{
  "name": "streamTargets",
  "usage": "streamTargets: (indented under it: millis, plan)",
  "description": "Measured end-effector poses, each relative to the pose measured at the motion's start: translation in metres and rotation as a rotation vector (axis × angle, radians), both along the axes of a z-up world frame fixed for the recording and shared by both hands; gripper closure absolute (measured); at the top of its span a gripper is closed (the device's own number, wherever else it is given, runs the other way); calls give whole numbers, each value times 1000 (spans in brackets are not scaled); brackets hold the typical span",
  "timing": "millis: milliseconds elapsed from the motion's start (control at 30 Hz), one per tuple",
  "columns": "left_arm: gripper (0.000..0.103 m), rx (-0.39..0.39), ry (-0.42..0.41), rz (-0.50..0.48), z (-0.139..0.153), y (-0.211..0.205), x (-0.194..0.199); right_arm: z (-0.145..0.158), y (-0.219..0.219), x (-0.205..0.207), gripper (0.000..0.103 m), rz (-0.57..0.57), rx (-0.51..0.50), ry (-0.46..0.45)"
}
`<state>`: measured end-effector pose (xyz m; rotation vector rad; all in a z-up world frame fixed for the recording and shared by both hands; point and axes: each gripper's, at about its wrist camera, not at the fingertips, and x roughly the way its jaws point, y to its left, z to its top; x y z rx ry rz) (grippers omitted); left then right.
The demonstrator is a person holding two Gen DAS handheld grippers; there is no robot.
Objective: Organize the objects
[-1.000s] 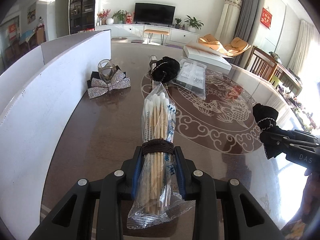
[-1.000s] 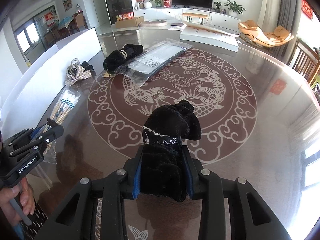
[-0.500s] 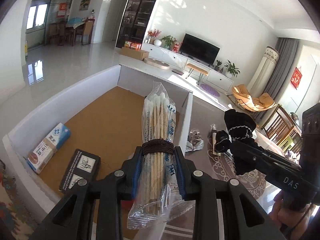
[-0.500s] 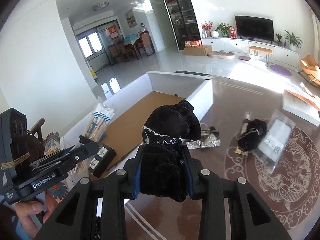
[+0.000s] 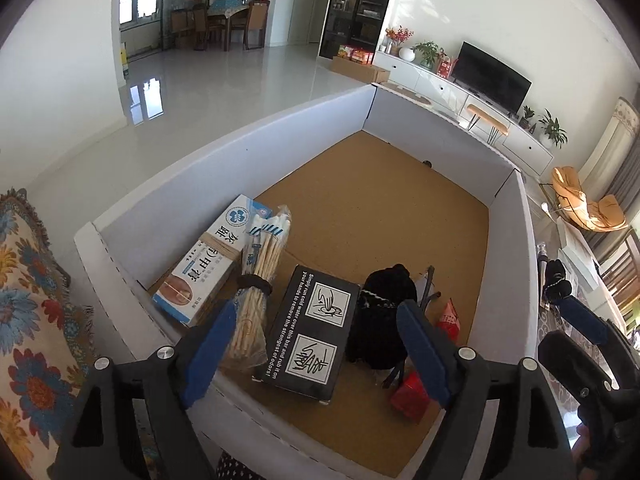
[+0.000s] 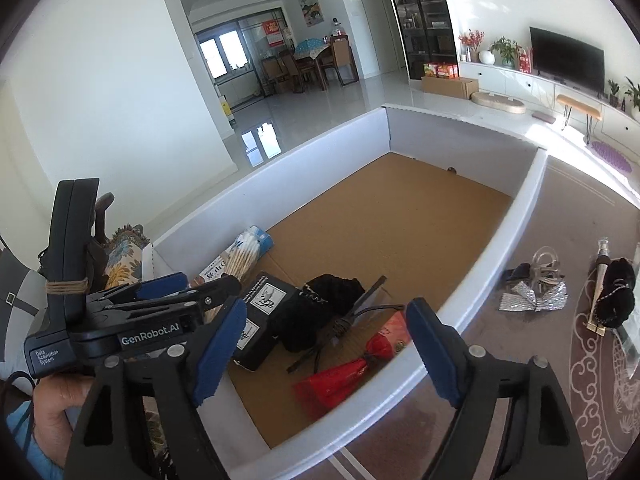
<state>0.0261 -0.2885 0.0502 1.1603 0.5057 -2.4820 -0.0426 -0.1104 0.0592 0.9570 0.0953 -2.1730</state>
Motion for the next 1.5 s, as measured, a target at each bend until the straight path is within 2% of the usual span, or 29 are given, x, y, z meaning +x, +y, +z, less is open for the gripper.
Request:
streamTargets:
  millis: [33, 133, 233, 367, 500, 567, 767, 933, 1133, 1367, 1467, 1500]
  plan:
    - [21, 8, 7, -21, 3, 12, 1, 0, 17, 4, 7, -27, 17, 42]
    - [21, 31, 57, -138, 17, 60, 6, -12, 77, 14, 5, -117, 110, 144]
    - [21, 52, 108, -313, 28, 127, 9, -40, 145, 17, 5, -224, 239, 172]
    - [13, 106, 104, -520, 13, 213, 3, -79, 238, 18, 5, -379, 382, 95]
    - [13, 55, -7, -604, -29, 280, -22, -97, 320, 28, 5, -539, 363, 2]
    - [13, 16, -48, -615, -49, 299, -37, -101, 344, 31, 5, -602, 338, -29]
    - [13, -98, -35, -558, -78, 297, -42, -104, 354, 34, 5, -649, 298, -77]
    - [13, -63, -53, -501, -88, 283, -44, -106, 348, 33, 5, -641, 323, -76]
    - [13, -107, -70, -497, -91, 288, -46, -108, 351, 31, 1, -671, 318, -94]
    - [12, -160, -89, -503, -93, 295, -46, -109, 354, 30, 0, -674, 299, -115]
    - [7, -160, -93, -501, -94, 295, -46, -109, 354, 30, 0, -675, 299, -115]
    - [0, -158, -100, -496, -95, 294, -47, -109, 354, 30, 0, -675, 299, -115]
